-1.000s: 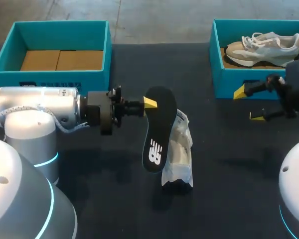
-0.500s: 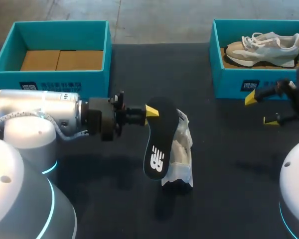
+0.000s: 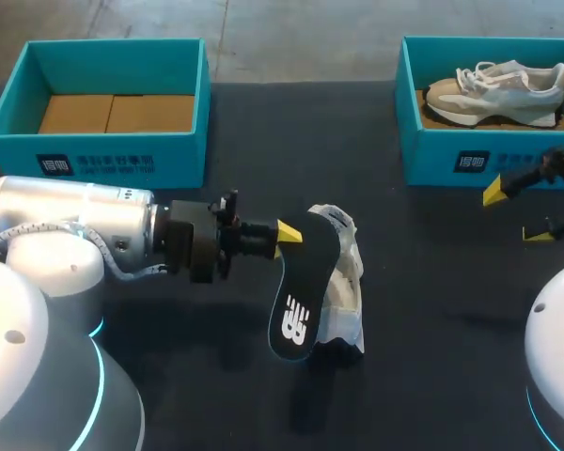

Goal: Take the shoe out of the shoebox, open the shoe tongue, remove and reinsert the insole, then place the shoe into the shoebox

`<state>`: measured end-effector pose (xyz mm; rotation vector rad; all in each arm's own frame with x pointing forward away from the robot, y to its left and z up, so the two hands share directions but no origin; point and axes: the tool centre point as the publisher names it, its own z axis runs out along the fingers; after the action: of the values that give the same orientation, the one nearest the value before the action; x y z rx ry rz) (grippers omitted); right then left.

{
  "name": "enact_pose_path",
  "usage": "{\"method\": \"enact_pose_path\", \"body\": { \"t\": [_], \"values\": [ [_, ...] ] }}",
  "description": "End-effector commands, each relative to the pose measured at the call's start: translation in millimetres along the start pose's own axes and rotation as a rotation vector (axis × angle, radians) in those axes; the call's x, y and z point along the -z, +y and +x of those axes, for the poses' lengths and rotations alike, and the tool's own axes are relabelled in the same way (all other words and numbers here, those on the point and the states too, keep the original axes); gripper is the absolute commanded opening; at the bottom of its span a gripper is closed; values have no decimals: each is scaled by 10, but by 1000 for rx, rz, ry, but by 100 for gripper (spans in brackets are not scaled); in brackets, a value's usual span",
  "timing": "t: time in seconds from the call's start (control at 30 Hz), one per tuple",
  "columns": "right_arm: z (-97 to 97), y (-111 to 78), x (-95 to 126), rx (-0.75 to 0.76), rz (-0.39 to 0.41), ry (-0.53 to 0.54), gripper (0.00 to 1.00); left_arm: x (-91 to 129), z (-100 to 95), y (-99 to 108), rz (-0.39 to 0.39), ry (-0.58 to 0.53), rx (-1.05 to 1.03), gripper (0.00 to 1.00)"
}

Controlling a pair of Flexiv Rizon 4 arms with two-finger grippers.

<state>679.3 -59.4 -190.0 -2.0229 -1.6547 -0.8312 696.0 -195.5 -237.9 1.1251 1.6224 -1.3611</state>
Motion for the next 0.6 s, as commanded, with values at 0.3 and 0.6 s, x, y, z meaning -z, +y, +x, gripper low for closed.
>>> {"method": "enact_pose_path", "body": {
  "t": [0.3,0.6],
  "values": [
    [-5,92,-6,-1,23,-3,100,-171,90,-158,22,-50,150,0],
    [-5,92,-6,-1,23,-3,100,-217,26,-359,44,-53,256,0]
  ]
}}
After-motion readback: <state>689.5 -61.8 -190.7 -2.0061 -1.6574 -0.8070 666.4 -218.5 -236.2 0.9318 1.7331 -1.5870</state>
